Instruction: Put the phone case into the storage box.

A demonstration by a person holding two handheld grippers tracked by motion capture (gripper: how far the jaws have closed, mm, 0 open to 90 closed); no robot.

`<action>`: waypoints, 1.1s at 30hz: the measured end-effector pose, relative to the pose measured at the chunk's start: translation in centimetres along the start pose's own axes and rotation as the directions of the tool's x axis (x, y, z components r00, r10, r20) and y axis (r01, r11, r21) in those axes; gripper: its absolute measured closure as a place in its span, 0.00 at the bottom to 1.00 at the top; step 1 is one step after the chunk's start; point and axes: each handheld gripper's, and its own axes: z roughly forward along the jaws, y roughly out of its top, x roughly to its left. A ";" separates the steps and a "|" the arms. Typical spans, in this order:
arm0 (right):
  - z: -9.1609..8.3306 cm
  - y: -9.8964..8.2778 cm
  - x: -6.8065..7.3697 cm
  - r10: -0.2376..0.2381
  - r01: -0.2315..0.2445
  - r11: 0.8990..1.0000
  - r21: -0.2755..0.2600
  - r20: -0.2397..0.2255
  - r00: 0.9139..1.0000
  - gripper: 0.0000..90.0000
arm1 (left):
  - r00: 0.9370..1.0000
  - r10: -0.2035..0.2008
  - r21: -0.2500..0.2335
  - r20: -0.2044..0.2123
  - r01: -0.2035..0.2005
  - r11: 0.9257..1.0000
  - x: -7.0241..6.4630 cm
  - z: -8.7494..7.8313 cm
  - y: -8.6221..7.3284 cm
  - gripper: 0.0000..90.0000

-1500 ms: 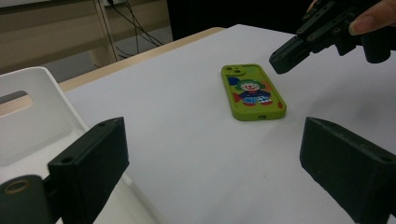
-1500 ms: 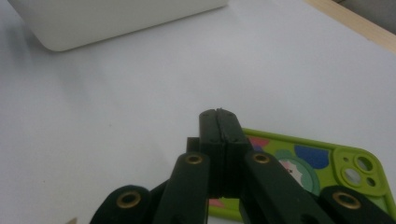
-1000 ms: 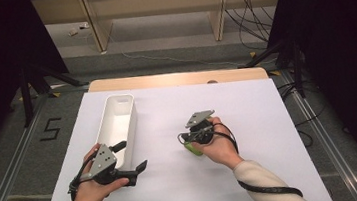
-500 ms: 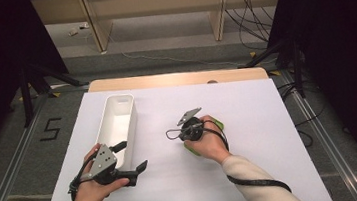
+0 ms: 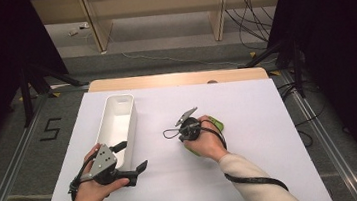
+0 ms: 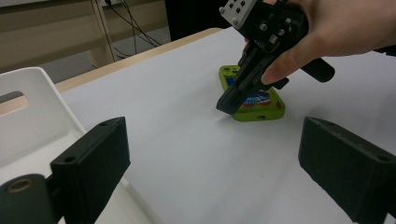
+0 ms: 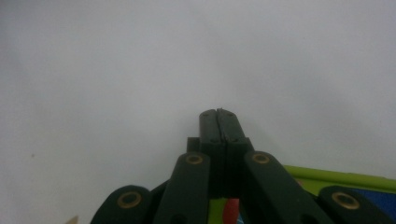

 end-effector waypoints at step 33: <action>-3.2 -3.7 1.0 -0.033 0.038 0.995 0.089 -0.060 0.998 1.00 | 1.000 0.004 0.002 -0.001 -0.004 1.000 -0.1 0.0 0.0 0.10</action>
